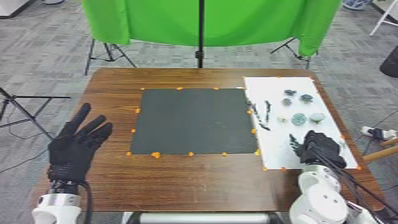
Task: Arrange flowers
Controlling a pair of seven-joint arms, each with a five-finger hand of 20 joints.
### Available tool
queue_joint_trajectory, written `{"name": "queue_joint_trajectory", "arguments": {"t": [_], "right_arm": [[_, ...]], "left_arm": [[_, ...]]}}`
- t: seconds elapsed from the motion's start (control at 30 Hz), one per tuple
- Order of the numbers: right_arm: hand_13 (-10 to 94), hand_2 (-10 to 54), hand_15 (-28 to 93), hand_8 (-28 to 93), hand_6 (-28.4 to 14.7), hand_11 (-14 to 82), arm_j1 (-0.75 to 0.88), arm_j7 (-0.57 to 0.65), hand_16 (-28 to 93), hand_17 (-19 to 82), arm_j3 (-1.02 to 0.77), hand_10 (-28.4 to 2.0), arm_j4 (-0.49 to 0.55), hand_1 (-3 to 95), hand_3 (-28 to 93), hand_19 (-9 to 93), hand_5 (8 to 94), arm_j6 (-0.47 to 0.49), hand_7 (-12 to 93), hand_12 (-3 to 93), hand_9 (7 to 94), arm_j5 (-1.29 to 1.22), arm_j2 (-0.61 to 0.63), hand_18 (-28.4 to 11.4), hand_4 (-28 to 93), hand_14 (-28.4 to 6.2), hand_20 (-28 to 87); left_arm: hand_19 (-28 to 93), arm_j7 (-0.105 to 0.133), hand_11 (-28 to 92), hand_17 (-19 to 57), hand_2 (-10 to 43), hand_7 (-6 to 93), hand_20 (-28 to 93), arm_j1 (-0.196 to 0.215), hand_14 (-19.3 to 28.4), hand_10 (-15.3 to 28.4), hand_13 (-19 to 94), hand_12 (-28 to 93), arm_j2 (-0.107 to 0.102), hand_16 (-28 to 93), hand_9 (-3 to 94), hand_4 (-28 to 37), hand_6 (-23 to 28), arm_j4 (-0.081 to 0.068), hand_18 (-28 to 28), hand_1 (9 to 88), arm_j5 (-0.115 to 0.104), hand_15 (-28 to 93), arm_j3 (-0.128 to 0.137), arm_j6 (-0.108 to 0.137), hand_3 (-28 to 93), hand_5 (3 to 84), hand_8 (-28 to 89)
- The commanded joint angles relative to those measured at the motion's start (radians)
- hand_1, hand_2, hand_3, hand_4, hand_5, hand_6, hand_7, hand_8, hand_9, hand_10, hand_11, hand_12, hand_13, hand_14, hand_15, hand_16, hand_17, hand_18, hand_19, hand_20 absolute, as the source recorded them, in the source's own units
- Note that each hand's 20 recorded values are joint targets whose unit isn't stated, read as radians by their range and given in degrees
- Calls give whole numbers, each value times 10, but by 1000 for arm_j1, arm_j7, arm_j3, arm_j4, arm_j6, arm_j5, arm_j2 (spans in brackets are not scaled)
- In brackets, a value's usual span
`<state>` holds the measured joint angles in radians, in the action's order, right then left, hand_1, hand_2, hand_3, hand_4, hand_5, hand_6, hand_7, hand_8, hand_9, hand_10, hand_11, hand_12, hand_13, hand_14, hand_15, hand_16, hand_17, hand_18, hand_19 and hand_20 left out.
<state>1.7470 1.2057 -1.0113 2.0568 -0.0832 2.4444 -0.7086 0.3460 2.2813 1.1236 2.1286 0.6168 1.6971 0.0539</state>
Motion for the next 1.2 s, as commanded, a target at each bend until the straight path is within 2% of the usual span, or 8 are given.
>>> {"name": "queue_joint_trajectory", "arguments": {"t": [0.03, 0.1, 0.27, 0.43, 0.53, 0.67, 0.9, 1.2], "right_arm": [[832, -95, 732, 83, -36, 463, 2, -6, 232, 499, 12, -101, 48, 582, 701, 932, 879, -35, 220, 278, 872, 48, 1, -210, -283, -63, 352], [837, -95, 734, 86, -36, 464, -4, -11, 232, 500, 9, -102, 75, 579, 712, 932, 885, -54, 217, 276, 876, 45, 1, -211, -283, -63, 367], [841, -95, 734, 93, -39, 466, -39, -45, 234, 500, 19, -104, 144, 576, 722, 932, 889, -84, 215, 277, 878, 13, -28, -214, -283, -62, 386], [842, -95, 733, 99, -40, 466, -211, -150, 234, 504, 152, -105, 162, 572, 732, 932, 890, -88, 212, 276, 880, -114, -129, -212, -283, -63, 386], [843, -95, 733, 101, -39, 468, -341, -221, 234, 505, 250, -106, 128, 572, 729, 932, 891, -78, 211, 275, 880, -217, -225, -213, -283, -62, 386], [845, -95, 733, 102, -37, 477, -497, -304, 233, 506, 366, -108, 45, 565, 728, 932, 892, -58, 209, 267, 883, -298, -353, -215, -283, -63, 391], [847, -95, 737, 101, -36, 506, -678, -349, 234, 509, 519, -109, -134, 555, 735, 932, 893, -79, 210, 246, 877, -303, -492, -218, -283, -63, 398], [847, -95, 751, 92, -35, 542, -778, -373, 237, 515, 628, -108, -346, 543, 728, 932, 893, 13, 222, 225, 874, -318, -628, -220, -281, -57, 422]], "left_arm": [[410, 33, 207, -58, 58, 112, 392, 24, 283, 190, 238, 126, -30, -57, 331, -283, 33, 11, 284, 220, -19, 468, 0, 31, 766, 341, -103], [409, 37, 208, -58, 59, 113, 392, 24, 283, 191, 238, 126, -36, -57, 331, -283, 33, 12, 284, 221, -21, 468, -1, 35, 765, 341, -103], [409, 18, 207, -58, 59, 112, 395, 20, 282, 191, 239, 125, -20, -57, 331, -283, 34, 18, 284, 222, -6, 469, 17, 24, 765, 341, -102], [408, 14, 207, -58, 60, 112, 397, 34, 283, 191, 239, 125, -23, -57, 331, -283, 34, 35, 284, 222, 4, 469, 40, 28, 766, 341, -103], [408, -6, 207, -57, 59, 113, 399, 30, 283, 192, 239, 125, -17, -57, 331, -283, 34, 44, 284, 223, 13, 469, 51, 26, 766, 341, -102], [408, -24, 206, -57, 60, 113, 401, 14, 283, 192, 238, 125, -38, -58, 331, -283, 34, 56, 284, 224, 18, 469, 60, 37, 765, 341, -103], [407, -43, 206, -57, 60, 113, 404, -38, 283, 192, 239, 125, -67, -58, 331, -283, 34, 54, 284, 225, 25, 471, 42, 42, 765, 341, -103], [406, -47, 207, -56, 60, 112, 407, -77, 282, 191, 239, 125, -68, -58, 330, -283, 35, 43, 284, 226, 33, 470, 30, 29, 765, 341, -103]]}}
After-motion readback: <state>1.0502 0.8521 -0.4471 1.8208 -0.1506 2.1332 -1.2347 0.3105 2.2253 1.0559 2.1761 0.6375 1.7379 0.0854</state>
